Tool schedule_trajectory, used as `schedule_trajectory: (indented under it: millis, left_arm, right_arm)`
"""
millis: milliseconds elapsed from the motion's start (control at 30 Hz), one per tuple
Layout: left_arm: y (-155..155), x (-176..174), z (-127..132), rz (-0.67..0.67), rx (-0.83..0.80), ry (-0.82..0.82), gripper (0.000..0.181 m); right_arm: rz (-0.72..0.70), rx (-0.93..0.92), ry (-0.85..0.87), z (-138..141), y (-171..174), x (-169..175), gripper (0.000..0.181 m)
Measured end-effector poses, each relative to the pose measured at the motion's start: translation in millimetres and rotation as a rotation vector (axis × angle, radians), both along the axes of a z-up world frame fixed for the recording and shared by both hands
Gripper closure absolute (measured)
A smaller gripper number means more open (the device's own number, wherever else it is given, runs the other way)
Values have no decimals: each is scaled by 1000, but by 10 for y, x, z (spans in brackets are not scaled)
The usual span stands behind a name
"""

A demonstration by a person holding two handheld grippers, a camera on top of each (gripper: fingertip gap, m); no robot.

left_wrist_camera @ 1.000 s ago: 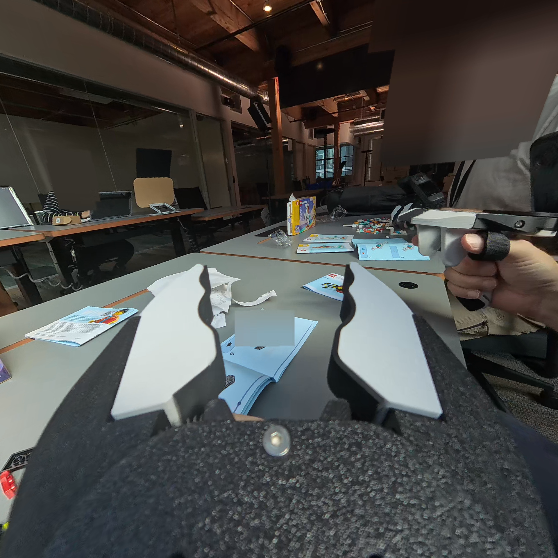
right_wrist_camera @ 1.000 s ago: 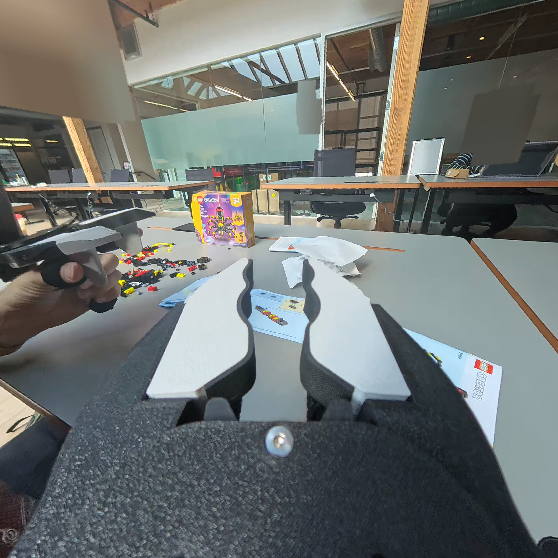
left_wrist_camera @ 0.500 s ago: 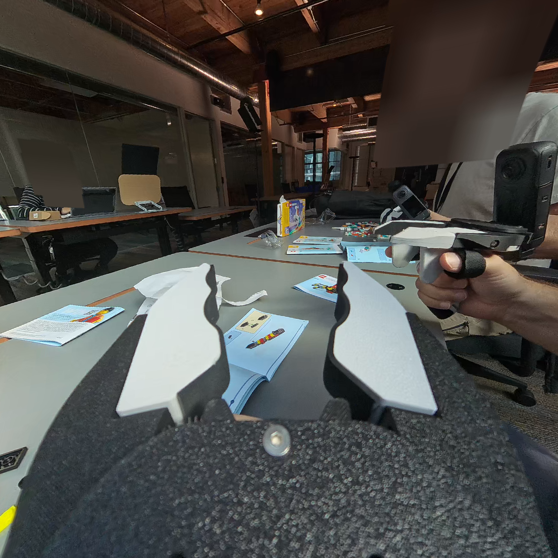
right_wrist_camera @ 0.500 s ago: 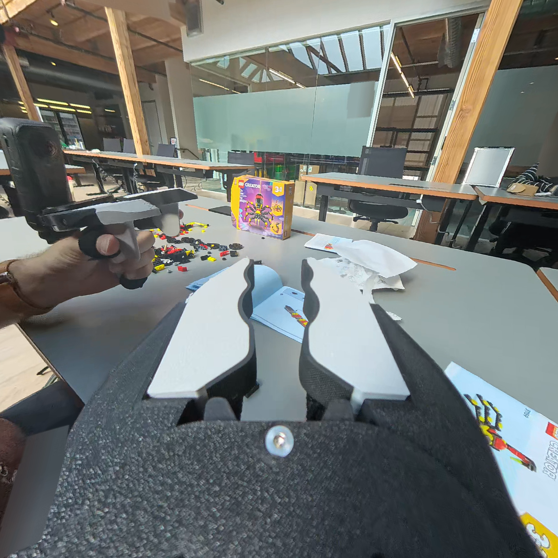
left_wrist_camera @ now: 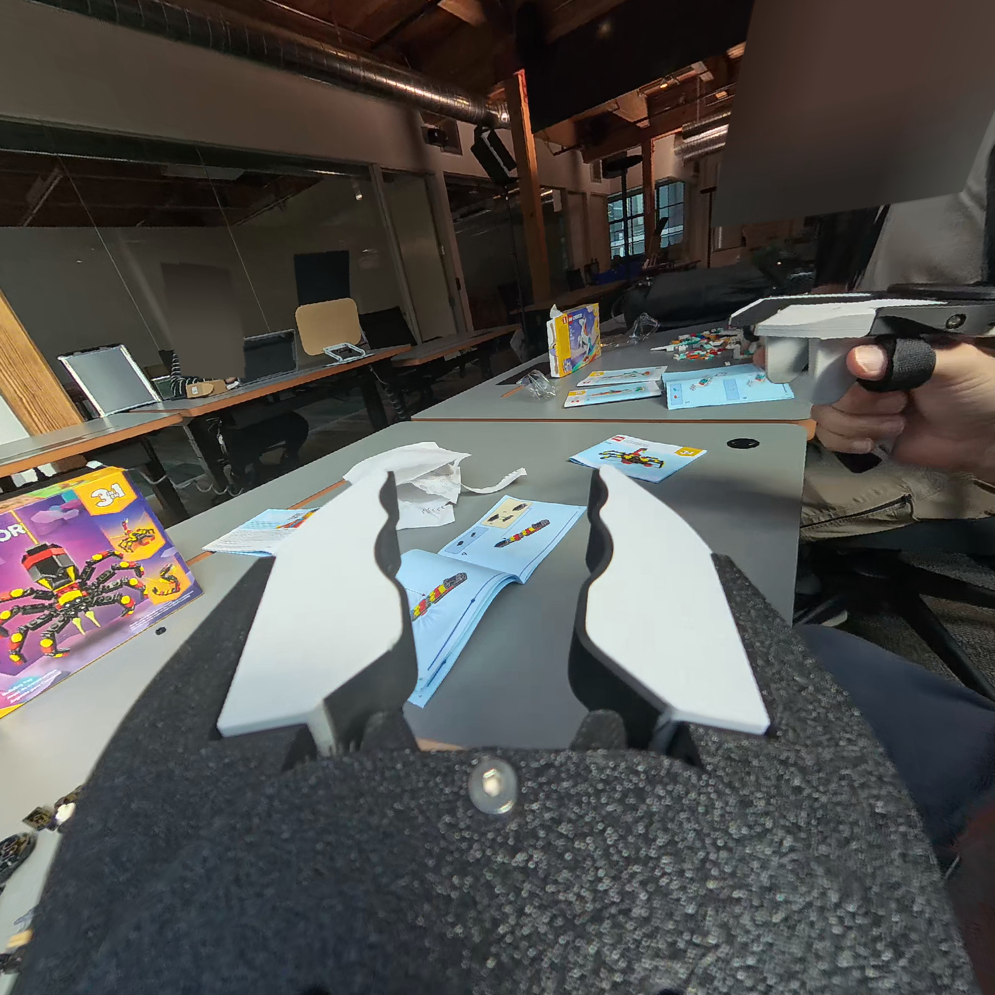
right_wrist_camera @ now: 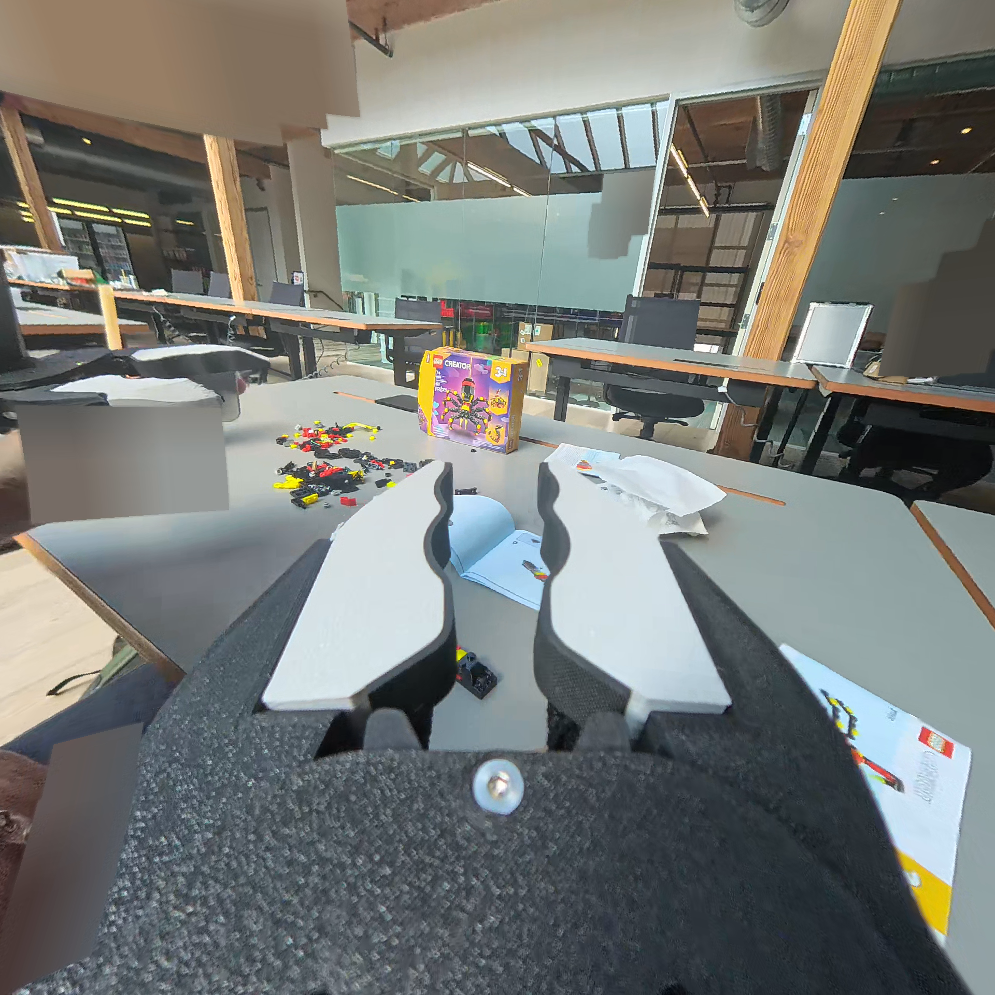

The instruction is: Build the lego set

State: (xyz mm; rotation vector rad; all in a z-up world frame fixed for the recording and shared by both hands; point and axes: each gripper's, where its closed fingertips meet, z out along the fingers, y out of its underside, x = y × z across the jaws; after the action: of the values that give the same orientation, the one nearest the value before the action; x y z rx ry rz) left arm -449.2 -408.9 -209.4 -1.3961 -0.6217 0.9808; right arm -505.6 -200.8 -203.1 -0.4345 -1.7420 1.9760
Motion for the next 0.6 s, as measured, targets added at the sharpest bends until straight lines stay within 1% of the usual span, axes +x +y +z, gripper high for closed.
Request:
schedule_trajectory:
  millis: [33,100,133,167,233,267,367,400,433,467,500,533,567,600]
  left_arm:
    - [-29,-7,62,-8,3,14,112]
    - [-57,-65,265,-37,16,72,110]
    - [-74,-109,393,-35,15,126,104]
    - [-88,-163,512,-22,-3,176,96]
    - [-126,-288,719,0,-55,218,93]
    - [-147,-321,874,-18,-32,239,94]
    - [-213,-310,1516,-184,151,295,97]
    - [-264,-321,1769,-212,159,314,98]
    - [-347,-339,2085,-199,139,347,100]
    - [-433,-325,2473,-174,101,392,103]
    - [-498,-262,2914,-154,57,439,105]
    - [-537,-156,3372,-140,18,490,107]
    - [-554,-30,3803,-128,-19,540,113]
    - [-558,104,4176,-114,-55,587,121]
  right_arm:
    - [-28,12,41,70,58,5,151]
    - [-104,35,124,263,174,-64,145]
    - [-140,38,172,376,220,-115,144]
    - [-161,44,217,478,235,-168,144]
    - [-168,67,281,678,191,-296,144]
    - [-129,39,297,819,134,-332,146]
    - [143,-111,237,1308,-130,-352,148]
    - [177,-127,260,1506,-205,-405,149]
    - [161,-108,327,1747,-279,-486,149]
    - [130,-73,405,2043,-349,-549,149]
    - [123,-60,483,2398,-415,-547,150]
    - [153,-77,540,2772,-475,-486,150]
    - [204,-112,564,3122,-518,-408,150]
    - [262,-148,566,3410,-547,-334,150]
